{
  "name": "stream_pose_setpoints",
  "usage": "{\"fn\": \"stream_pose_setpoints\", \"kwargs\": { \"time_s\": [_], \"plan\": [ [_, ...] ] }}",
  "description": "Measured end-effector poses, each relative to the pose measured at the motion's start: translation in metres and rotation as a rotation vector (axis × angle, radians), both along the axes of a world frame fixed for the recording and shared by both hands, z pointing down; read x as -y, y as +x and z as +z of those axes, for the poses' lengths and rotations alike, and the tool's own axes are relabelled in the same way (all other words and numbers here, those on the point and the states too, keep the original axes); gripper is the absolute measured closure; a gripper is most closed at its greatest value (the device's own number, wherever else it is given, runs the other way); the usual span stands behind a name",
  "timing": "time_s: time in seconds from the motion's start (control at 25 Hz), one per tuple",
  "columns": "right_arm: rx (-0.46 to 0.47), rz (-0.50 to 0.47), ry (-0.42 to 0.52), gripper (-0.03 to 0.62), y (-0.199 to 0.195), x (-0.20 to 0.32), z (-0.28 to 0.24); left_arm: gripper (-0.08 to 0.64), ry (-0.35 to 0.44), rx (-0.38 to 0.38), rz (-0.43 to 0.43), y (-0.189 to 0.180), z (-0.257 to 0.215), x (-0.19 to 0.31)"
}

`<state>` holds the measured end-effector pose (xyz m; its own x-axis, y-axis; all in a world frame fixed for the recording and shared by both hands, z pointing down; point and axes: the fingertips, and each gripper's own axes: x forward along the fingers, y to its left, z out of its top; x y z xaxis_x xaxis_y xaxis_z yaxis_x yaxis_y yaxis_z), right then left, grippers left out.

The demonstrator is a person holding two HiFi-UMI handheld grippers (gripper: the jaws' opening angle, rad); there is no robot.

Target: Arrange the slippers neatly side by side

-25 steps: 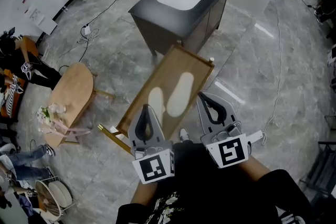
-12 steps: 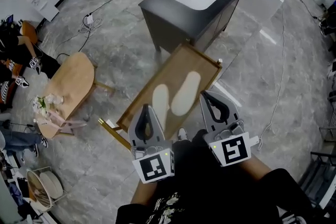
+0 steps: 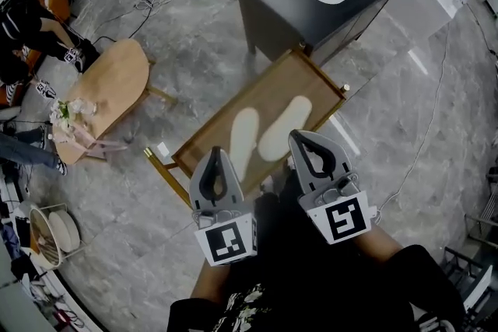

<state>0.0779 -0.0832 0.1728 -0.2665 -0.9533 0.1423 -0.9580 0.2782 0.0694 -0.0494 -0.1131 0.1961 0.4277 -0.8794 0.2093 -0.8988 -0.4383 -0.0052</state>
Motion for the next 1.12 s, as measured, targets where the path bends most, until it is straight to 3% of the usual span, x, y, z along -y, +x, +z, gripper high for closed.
{"fn": "stream_pose_setpoints", "kwargs": {
  "time_s": [0.08,0.2,0.52,0.84,1.12],
  "plan": [
    [0.011,-0.036,-0.02,0.597,0.002,0.005,0.006,0.563,-0.025,0.011,-0.014,0.005,0.008,0.0],
    [0.024,-0.092,-0.049,0.597,0.005,0.013,0.015,0.502,-0.079,0.023,-0.034,0.013,0.021,-0.002],
    [0.041,-0.217,-0.15,0.595,0.007,0.035,0.05,0.462,-0.259,0.092,-0.085,0.023,0.077,-0.004],
    [0.065,-0.325,-0.263,0.533,0.012,0.042,0.098,0.405,-0.453,0.132,-0.115,0.038,0.155,-0.026],
    [0.081,-0.354,-0.288,0.514,0.016,0.05,0.126,0.373,-0.576,0.317,-0.096,0.039,0.228,-0.046]
  ]
}}
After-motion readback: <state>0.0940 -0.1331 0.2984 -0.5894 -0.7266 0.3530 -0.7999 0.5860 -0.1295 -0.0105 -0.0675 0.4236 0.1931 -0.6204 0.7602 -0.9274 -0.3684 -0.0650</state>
